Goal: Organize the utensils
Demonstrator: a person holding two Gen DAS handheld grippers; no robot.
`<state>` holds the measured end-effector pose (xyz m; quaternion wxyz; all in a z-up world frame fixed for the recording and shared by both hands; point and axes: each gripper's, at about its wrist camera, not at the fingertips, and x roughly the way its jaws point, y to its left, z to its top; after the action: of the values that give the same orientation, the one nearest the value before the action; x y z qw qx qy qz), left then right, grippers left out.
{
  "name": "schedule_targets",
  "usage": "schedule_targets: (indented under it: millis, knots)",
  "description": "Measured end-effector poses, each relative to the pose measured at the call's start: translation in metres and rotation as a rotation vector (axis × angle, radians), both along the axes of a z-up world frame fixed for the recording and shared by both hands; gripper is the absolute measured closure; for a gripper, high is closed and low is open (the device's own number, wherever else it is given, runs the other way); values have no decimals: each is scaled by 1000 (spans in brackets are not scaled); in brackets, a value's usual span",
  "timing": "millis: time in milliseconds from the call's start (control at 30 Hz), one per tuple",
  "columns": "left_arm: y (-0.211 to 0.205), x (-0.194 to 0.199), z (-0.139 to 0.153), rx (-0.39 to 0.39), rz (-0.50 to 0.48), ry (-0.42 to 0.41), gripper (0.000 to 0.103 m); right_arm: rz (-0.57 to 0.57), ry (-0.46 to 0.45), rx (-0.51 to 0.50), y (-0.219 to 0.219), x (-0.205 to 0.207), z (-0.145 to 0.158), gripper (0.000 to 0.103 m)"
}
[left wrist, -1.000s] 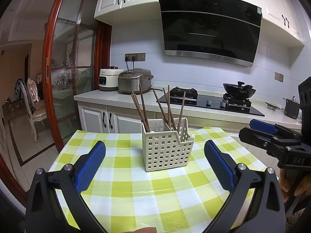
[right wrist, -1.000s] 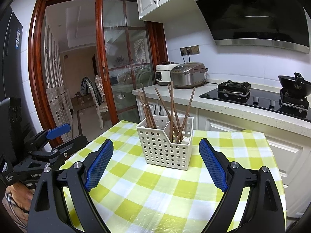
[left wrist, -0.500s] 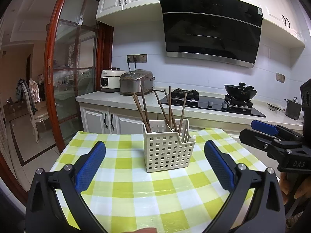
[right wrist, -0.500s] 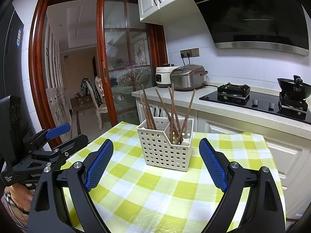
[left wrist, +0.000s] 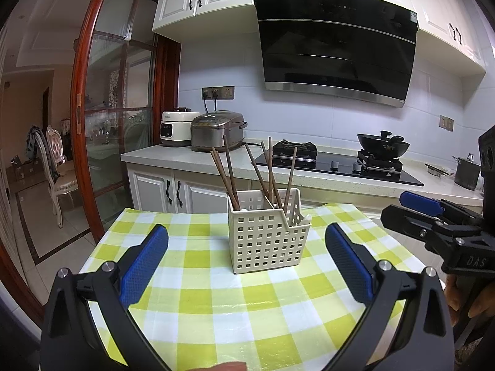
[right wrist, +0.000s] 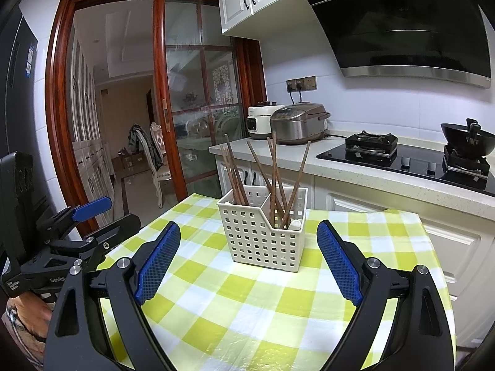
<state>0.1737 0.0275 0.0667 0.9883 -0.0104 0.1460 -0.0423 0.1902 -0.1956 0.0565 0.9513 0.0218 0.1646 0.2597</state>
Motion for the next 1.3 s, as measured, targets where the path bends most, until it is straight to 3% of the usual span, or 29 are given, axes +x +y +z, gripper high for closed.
schedule_targets:
  millis: [1300]
  knots:
    - [0, -2, 0, -7, 8, -1, 5, -2, 4, -15, 2, 1, -5, 18]
